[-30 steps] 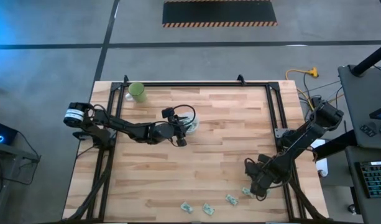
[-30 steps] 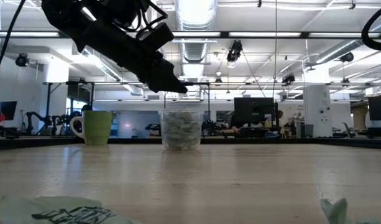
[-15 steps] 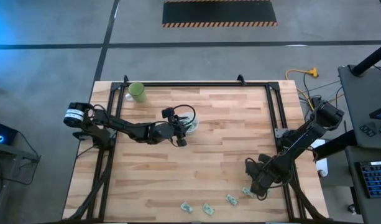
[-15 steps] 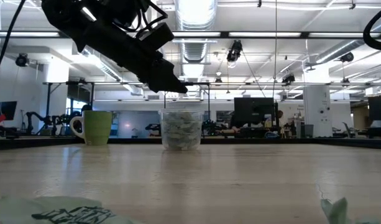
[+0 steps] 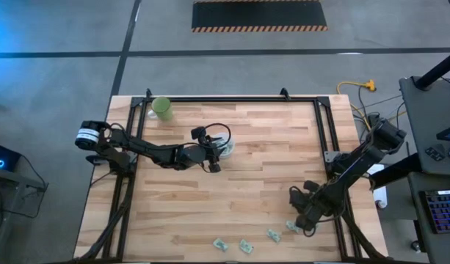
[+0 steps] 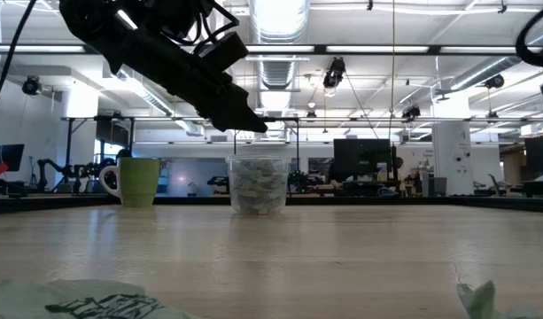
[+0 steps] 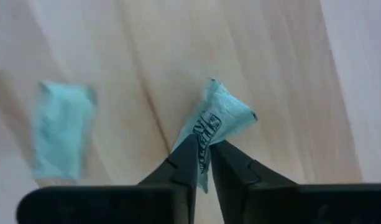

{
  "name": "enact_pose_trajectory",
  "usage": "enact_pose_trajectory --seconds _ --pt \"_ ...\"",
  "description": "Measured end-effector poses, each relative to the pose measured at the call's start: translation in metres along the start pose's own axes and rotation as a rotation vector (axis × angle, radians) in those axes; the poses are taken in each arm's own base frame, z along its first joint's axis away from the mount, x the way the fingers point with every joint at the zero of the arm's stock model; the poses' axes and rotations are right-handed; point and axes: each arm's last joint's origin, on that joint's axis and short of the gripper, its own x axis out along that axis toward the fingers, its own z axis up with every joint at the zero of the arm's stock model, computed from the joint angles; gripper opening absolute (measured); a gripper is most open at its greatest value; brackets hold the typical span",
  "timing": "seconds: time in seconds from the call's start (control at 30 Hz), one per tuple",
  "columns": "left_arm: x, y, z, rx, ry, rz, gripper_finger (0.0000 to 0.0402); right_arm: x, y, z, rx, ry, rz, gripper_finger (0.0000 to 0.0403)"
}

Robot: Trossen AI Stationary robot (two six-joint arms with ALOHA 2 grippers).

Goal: Pick and place Stevia / Truvia into bins
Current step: Put the green stevia packet into the transparent container

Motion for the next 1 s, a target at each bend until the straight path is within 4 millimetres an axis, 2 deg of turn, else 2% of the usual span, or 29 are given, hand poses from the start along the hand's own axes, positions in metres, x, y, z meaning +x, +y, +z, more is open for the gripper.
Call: enact_pose_trajectory --seconds 0.23,0.47,0.6,0.73,1.0 --pt "0.0 0.0 0.001 -0.002 -0.003 0.0 0.0178 -0.012 0.017 0.013 -0.142 -0.187 0.033 0.0026" --pt "-0.012 0.002 0.012 -0.024 -0.05 -0.014 0.0178 -0.029 0.037 0.031 -0.371 -0.509 0.011 0.0027" --pt "-0.031 0.005 0.021 -0.025 -0.076 -0.046 0.0178 -0.036 0.042 0.046 -0.493 -0.69 -0.079 0.0027" --pt "-0.059 0.008 0.03 -0.04 -0.087 -0.102 0.0178 -0.04 0.038 0.067 -0.554 -0.778 -0.178 0.0027" --pt "-0.113 0.002 0.03 -0.154 -0.123 -0.272 0.0178 -0.041 0.008 0.123 -0.522 -0.819 -0.323 0.0028"
